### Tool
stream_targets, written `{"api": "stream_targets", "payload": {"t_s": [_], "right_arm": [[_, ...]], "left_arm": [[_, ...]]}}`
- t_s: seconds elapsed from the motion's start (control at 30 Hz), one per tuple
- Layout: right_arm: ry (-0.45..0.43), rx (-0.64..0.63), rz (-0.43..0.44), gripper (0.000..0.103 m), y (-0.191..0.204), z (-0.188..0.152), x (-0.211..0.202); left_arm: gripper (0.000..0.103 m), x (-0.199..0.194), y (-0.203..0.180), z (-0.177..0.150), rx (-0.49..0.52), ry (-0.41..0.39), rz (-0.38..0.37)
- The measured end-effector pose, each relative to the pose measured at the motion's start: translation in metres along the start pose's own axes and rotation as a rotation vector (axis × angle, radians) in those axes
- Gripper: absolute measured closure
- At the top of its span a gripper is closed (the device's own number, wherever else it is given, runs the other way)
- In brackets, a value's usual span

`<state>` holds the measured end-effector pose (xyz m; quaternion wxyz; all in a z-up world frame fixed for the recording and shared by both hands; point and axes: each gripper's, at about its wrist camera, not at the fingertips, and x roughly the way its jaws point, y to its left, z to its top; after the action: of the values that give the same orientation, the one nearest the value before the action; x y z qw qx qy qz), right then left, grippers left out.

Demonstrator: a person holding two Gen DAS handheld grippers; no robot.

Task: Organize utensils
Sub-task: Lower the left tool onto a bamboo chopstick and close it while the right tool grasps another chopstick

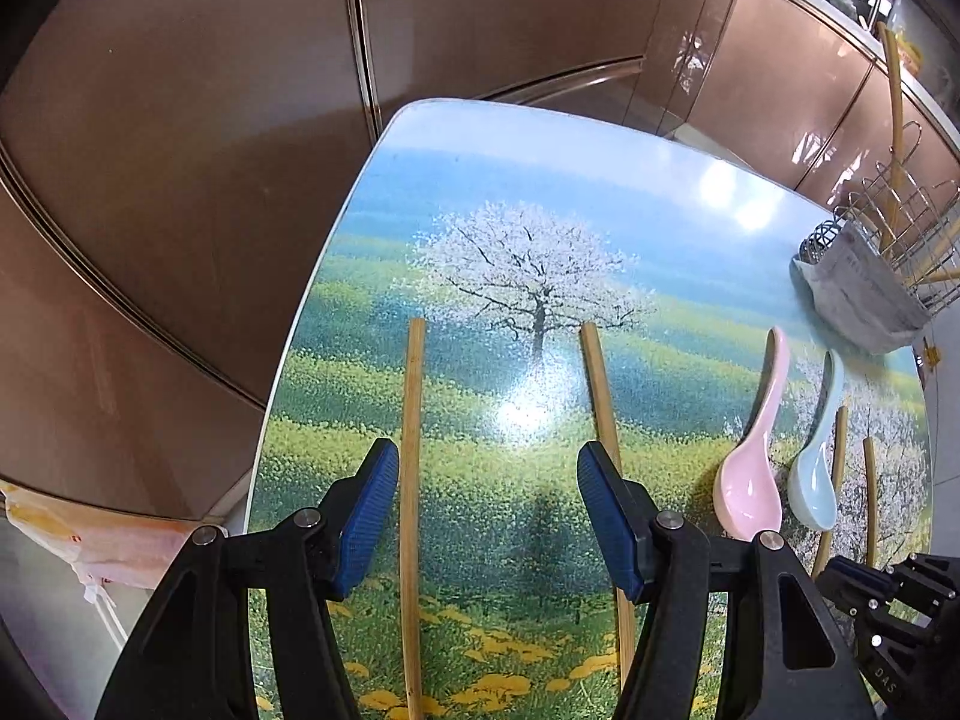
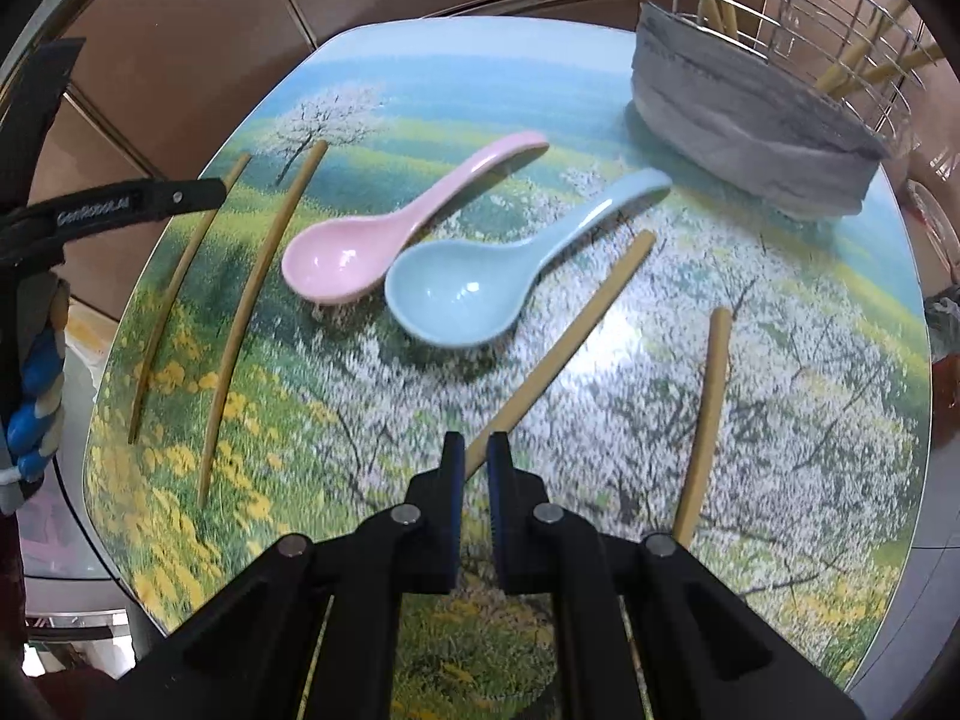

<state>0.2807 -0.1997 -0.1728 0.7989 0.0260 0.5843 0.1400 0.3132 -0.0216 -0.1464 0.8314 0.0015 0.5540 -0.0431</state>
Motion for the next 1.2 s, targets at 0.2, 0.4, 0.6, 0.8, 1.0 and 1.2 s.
{"api": "stream_targets", "payload": {"t_s": [0.2, 0.4, 0.6, 0.8, 1.0, 1.2], "right_arm": [[-0.06, 0.032, 0.002, 0.095, -0.014, 0.001, -0.024], [-0.071, 0.081, -0.037, 0.095, -0.036, 0.023, -0.024], [-0.072, 0.115, -0.006, 0.095, -0.048, 0.038, -0.02], [-0.065, 0.134, 0.024, 0.095, -0.05, 0.051, -0.013], [-0.042, 0.157, 0.024, 0.095, -0.047, 0.064, 0.003], [-0.019, 0.161, 0.018, 0.09, -0.043, 0.07, 0.013]], "left_arm": [[0.042, 0.005, -0.004, 0.004, -0.001, 0.03, -0.016], [0.042, 0.014, -0.01, 0.014, -0.016, 0.086, -0.039], [0.042, 0.025, -0.008, 0.019, -0.026, 0.118, -0.023], [0.042, 0.036, -0.007, 0.02, -0.036, 0.14, -0.029], [0.042, 0.04, -0.007, 0.023, -0.041, 0.148, -0.038], [0.042, 0.041, -0.002, 0.022, -0.058, 0.15, -0.046]]}}
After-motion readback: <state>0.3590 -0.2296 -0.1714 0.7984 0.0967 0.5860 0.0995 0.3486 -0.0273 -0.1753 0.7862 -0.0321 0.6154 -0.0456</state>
